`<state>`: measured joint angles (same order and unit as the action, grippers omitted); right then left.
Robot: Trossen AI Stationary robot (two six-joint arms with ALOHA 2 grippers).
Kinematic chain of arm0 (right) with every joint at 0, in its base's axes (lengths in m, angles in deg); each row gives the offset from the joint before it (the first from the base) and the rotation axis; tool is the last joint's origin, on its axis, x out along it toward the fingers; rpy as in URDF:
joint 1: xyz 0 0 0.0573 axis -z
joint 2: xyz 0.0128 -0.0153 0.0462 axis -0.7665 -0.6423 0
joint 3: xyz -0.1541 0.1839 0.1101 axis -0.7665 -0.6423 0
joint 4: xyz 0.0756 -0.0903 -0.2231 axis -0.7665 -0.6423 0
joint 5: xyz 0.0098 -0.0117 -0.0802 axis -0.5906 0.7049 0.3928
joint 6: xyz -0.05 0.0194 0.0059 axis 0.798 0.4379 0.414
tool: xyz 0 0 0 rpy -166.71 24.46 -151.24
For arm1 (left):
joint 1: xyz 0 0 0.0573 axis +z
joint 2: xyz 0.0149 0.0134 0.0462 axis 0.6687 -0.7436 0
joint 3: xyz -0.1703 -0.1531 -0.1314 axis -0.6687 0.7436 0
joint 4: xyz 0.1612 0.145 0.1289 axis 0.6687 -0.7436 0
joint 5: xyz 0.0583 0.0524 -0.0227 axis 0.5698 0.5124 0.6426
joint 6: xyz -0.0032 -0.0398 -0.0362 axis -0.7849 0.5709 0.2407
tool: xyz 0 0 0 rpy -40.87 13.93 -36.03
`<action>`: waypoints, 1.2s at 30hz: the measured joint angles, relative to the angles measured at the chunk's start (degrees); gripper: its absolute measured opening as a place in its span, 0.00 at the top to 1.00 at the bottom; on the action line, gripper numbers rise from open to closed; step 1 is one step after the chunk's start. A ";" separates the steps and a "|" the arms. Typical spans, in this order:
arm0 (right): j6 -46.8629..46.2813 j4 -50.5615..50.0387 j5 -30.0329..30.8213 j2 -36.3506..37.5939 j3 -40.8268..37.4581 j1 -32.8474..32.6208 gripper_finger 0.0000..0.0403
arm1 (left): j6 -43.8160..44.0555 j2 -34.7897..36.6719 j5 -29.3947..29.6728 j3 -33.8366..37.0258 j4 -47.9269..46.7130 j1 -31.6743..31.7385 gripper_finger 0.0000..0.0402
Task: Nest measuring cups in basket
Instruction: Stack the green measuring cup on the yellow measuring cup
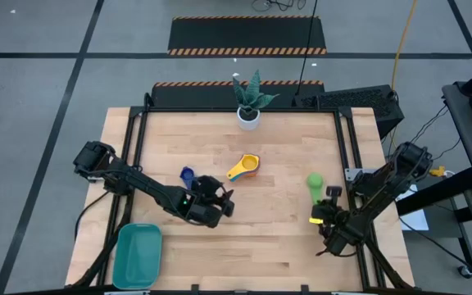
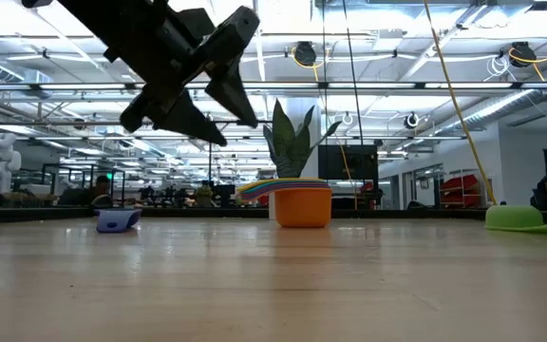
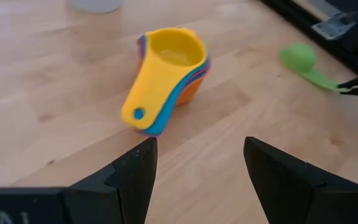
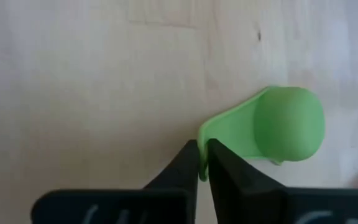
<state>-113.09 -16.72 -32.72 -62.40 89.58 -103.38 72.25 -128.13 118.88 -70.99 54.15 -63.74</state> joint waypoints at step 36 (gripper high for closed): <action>36.49 11.07 3.23 23.15 10.30 12.89 1.00 | -67.10 -9.66 -12.36 -21.29 25.69 3.97 0.39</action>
<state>-76.60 -5.65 -29.49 -39.25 99.88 -90.49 5.15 -137.79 106.52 -92.29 79.84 -59.78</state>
